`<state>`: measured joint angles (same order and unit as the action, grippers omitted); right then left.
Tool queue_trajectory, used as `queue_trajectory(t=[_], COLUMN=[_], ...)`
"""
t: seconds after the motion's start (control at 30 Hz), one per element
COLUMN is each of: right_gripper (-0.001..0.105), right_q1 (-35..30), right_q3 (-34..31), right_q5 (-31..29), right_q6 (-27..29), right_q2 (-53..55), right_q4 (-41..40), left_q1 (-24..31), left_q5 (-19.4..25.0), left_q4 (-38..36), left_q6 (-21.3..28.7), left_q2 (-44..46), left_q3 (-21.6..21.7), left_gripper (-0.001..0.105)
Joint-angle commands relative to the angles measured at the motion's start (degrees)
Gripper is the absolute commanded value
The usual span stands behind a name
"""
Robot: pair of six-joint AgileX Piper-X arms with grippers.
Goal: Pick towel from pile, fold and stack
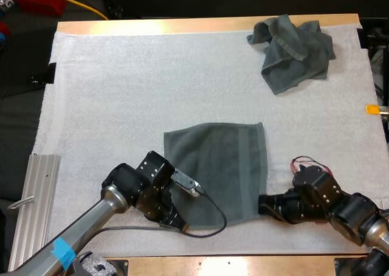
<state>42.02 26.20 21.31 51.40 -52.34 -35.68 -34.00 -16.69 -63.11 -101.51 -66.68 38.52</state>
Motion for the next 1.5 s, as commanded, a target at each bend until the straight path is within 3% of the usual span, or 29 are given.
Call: queue_trajectory(t=[0.0, 0.27, 0.47, 0.6, 0.77, 1.07, 1.47], right_gripper=[0.001, 0.001, 0.001, 0.001, 0.001, 0.001, 0.001], right_q1=[1.06, 2.16, 2.16, 2.16, 0.94, -8.40, -17.87], right_q3=[0.73, 0.73, 0.73, 0.73, 0.73, 0.73, 1.05], right_q5=[-1.13, -1.89, 0.07, 1.08, 2.92, 9.12, 16.47], right_q6=[0.14, -1.13, -4.87, -6.79, -10.07, -13.43, -17.82], right_q2=[0.76, 0.91, 0.91, -0.28, -4.09, -9.22, -18.63], right_q4=[-1.69, -2.32, -1.39, 1.81, 8.92, 18.93, 31.91], left_q1=[-0.29, 0.27, 4.86, 9.47, 12.39, 12.87, 13.38], left_q5=[0.69, 0.08, -1.93, -5.14, -6.10, -8.51, -8.90], left_q4=[-0.95, -1.03, -0.24, 0.62, 1.70, 1.92, -3.39], left_q6=[-0.27, -0.37, -0.15, 0.02, 0.17, 0.17, -0.08], left_q2=[0.50, 0.51, 0.51, 0.51, 0.51, -8.30, -26.08], left_q3=[0.01, 0.01, 0.01, 0.01, 1.12, 7.78, 24.02], left_gripper=[0.000, 0.000, 0.000, 0.000, 0.000, 0.000, 0.000])
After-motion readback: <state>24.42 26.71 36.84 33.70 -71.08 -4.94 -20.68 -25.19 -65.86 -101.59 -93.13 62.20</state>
